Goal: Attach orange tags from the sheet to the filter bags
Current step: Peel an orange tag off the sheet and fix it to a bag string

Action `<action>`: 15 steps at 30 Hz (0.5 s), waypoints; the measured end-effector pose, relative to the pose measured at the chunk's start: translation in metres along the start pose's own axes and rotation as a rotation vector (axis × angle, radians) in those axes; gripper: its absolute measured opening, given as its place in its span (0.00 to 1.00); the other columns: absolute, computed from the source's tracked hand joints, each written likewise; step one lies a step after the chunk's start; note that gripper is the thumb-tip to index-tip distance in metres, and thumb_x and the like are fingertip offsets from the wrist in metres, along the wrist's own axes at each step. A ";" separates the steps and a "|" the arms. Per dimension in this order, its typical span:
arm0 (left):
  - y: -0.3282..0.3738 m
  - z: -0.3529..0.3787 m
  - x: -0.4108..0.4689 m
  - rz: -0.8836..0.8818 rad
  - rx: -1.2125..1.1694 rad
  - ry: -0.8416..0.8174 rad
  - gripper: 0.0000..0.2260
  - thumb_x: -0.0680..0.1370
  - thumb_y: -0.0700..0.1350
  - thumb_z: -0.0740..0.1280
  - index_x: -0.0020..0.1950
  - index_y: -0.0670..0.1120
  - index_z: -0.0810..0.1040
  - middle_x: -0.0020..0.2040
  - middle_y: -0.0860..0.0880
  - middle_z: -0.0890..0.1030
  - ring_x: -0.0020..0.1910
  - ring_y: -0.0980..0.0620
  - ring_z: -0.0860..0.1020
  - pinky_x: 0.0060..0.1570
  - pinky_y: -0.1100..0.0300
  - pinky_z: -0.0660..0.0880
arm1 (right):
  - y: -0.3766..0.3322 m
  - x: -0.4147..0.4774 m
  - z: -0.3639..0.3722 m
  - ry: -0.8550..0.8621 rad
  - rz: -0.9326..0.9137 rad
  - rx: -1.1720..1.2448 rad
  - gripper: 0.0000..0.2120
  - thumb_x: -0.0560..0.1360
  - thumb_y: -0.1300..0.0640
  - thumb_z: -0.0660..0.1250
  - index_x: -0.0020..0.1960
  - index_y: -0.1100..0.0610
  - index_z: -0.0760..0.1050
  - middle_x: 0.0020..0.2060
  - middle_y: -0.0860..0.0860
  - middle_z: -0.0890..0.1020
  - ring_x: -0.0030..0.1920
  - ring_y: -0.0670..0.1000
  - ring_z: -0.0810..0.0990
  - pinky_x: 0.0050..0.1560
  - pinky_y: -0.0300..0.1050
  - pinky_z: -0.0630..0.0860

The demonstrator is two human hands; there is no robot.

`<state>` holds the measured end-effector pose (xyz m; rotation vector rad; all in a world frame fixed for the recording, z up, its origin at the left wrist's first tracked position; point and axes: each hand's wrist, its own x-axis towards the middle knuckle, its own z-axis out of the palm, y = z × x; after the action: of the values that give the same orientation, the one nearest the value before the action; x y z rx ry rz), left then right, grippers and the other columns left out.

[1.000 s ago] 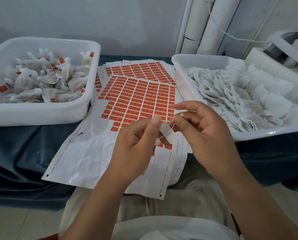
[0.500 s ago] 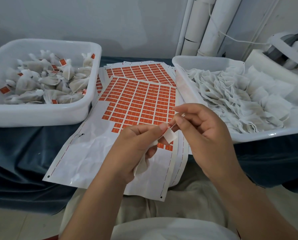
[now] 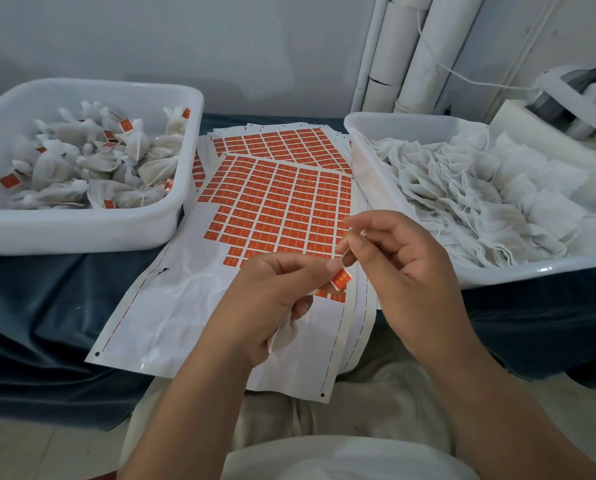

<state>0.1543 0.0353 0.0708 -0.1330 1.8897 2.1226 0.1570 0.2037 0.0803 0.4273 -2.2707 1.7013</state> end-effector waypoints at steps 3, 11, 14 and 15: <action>-0.001 -0.001 0.001 0.010 -0.006 -0.014 0.13 0.65 0.58 0.75 0.41 0.50 0.90 0.33 0.53 0.83 0.26 0.60 0.75 0.29 0.68 0.72 | 0.000 0.000 0.000 0.000 0.006 -0.012 0.09 0.84 0.58 0.66 0.59 0.45 0.80 0.48 0.42 0.87 0.51 0.45 0.87 0.51 0.33 0.80; -0.006 -0.001 0.000 0.155 0.060 -0.072 0.06 0.77 0.49 0.75 0.41 0.52 0.88 0.34 0.53 0.83 0.27 0.61 0.74 0.30 0.71 0.70 | 0.002 0.000 0.001 -0.005 0.022 0.082 0.10 0.84 0.57 0.67 0.59 0.44 0.81 0.48 0.46 0.87 0.52 0.48 0.87 0.54 0.35 0.81; -0.007 0.003 -0.001 0.265 0.057 0.049 0.08 0.73 0.57 0.73 0.44 0.55 0.87 0.38 0.54 0.85 0.34 0.60 0.80 0.35 0.70 0.74 | 0.001 0.003 0.003 0.006 0.141 0.215 0.13 0.81 0.44 0.68 0.65 0.38 0.77 0.53 0.45 0.88 0.55 0.48 0.87 0.55 0.37 0.82; -0.009 0.004 -0.001 0.296 0.058 0.094 0.09 0.72 0.58 0.72 0.45 0.55 0.87 0.39 0.54 0.86 0.36 0.59 0.81 0.37 0.69 0.76 | 0.001 0.006 0.004 -0.006 0.224 0.239 0.17 0.78 0.37 0.69 0.66 0.36 0.75 0.55 0.44 0.87 0.55 0.47 0.87 0.53 0.38 0.83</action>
<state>0.1579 0.0396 0.0630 0.0643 2.1375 2.2803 0.1512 0.2002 0.0801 0.2318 -2.1970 2.0957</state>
